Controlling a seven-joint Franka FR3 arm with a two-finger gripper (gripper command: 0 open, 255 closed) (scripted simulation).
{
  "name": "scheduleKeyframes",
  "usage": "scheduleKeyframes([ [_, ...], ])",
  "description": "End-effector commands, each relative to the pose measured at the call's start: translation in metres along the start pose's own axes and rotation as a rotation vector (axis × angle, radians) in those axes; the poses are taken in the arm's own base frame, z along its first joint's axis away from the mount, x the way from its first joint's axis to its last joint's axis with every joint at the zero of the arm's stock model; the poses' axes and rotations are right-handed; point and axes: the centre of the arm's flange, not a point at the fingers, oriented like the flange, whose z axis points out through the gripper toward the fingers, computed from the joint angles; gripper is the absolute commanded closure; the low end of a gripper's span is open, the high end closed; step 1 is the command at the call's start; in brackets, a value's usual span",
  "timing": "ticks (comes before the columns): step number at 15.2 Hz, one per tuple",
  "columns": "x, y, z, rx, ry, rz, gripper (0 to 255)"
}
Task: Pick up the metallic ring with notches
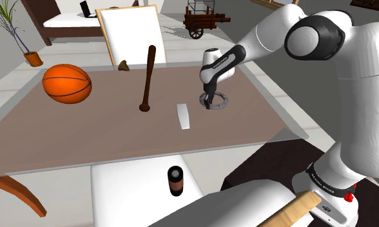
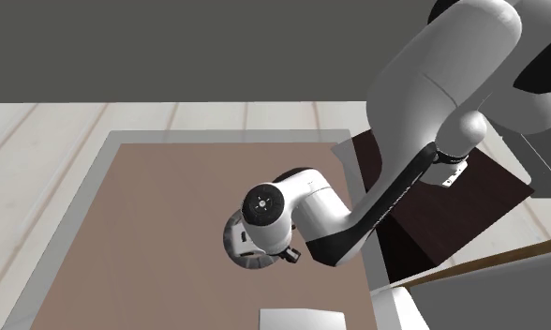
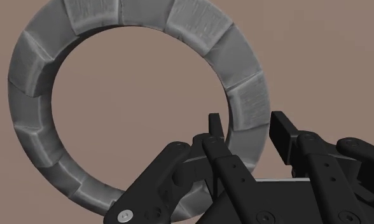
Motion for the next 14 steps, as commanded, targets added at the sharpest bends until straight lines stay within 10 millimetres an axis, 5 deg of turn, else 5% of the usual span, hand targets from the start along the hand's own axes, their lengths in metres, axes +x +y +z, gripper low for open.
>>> scheduleKeyframes([
  [1, -0.001, 0.000, -0.010, 0.000, 0.000, 0.000, 255],
  [14, -0.006, -0.002, -0.069, 0.000, 0.000, 0.000, 255],
])
